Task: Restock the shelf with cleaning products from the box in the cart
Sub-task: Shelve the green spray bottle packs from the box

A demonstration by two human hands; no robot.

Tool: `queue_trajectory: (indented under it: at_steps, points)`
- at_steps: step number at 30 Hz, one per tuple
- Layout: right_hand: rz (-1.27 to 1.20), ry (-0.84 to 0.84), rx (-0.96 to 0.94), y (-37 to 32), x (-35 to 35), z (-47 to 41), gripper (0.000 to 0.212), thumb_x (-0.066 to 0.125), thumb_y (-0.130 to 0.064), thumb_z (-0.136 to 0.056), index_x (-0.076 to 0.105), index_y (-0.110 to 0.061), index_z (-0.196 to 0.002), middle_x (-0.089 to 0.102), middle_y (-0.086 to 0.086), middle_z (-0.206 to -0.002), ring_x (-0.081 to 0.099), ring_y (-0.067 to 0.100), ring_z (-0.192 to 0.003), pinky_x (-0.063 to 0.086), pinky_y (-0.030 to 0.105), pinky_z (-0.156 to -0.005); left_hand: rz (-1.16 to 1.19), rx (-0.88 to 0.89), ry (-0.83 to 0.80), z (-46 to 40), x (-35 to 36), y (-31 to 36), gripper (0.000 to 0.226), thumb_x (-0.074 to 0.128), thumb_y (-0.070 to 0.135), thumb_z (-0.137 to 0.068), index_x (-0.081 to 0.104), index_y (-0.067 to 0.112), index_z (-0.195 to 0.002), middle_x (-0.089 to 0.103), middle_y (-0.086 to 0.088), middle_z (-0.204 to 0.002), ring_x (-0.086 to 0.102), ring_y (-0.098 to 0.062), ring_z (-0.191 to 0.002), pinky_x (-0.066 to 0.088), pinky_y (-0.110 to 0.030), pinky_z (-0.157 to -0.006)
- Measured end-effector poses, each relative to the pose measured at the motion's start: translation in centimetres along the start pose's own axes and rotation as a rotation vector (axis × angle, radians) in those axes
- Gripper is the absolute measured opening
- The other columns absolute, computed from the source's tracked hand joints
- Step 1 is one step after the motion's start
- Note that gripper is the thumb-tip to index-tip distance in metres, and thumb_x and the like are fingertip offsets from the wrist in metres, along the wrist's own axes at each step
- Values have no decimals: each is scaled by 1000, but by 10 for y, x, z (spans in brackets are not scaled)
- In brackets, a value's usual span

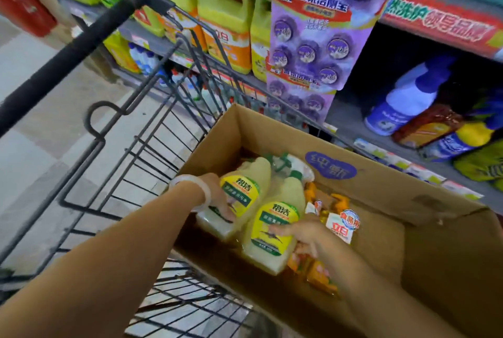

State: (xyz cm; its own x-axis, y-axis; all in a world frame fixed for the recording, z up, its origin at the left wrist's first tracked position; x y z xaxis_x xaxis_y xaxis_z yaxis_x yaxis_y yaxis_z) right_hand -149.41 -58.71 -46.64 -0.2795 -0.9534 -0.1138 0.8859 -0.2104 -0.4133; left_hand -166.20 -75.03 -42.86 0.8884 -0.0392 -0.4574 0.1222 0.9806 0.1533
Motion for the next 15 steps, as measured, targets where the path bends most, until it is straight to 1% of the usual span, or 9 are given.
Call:
queue_trajectory:
  at_steps: [2,4,6,8,9,10,12,13,15]
  points:
    - [-7,3,-37,-3,-8,19,56,88,-10,-60,62,-6,-110,71,11,-103,67,25,-87,53,31,-66,40,28,32,11,1,3,105,89,50,-17,66,12,-111,71,-3,-105,63,-27,-102,49,-44,-96]
    - [-17,19,-111,-8,-23,47,44,87,-8,-61,64,-10,-99,71,7,-96,65,24,-87,53,32,-67,53,60,64,37,2,15,110,89,53,-8,66,12,-108,71,-3,-104,63,-27,-102,49,-44,-96]
    - [-21,14,-194,-20,-34,69,30,84,-3,-65,63,-14,-83,68,4,-85,65,19,-78,53,28,-60,104,80,96,56,-4,25,103,92,52,-14,65,13,-105,70,-2,-104,61,-26,-103,48,-44,-96]
    - [-22,72,-296,-28,-58,102,28,84,-1,-64,65,-11,-81,69,4,-84,64,15,-71,50,21,-52,105,150,161,91,-6,49,99,93,50,-22,64,12,-109,69,-2,-105,60,-26,-105,49,-45,-96]
    - [-17,115,-349,-31,-73,118,30,85,-1,-62,66,-9,-84,71,6,-88,65,17,-74,50,22,-54,104,199,194,110,-8,63,105,93,52,-20,65,10,-112,69,-3,-106,61,-27,-105,50,-45,-95]
    - [-17,155,-392,-31,-88,136,33,87,-1,-59,67,-8,-84,71,7,-93,65,18,-79,53,25,-60,116,241,231,130,-8,79,101,94,50,-24,66,9,-112,70,-5,-105,62,-27,-104,50,-45,-94]
    - [-24,237,-484,-27,-123,174,39,89,-2,-54,68,-7,-86,71,10,-100,65,19,-85,56,35,-79,106,329,313,180,-3,112,63,93,30,-49,68,8,-103,70,-4,-99,63,-24,-102,50,-40,-94]
    - [-23,282,-528,-23,-141,196,44,90,-4,-53,69,-5,-91,71,12,-103,65,20,-88,55,38,-85,93,399,351,205,1,131,51,91,23,-55,67,11,-99,70,-3,-97,63,-23,-101,49,-37,-93]
    - [11,399,-631,-12,-181,245,54,92,-13,-52,68,-4,-99,71,9,-105,66,20,-93,53,38,-90,70,539,448,251,13,169,49,90,22,-56,70,15,-100,70,0,-96,64,-18,-101,47,-27,-87]
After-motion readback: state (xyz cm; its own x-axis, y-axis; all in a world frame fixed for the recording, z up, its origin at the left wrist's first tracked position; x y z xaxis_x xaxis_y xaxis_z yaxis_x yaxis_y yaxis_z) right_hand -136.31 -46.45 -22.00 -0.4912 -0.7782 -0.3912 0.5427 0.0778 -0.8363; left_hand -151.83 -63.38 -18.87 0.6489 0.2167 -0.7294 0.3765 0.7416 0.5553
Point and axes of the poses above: each hand's wrist, its own z-axis away from the middle knuckle, its own x-axis out of the palm, y = z × x, the point moved 9 cm from there along -z, towards the middle knuckle
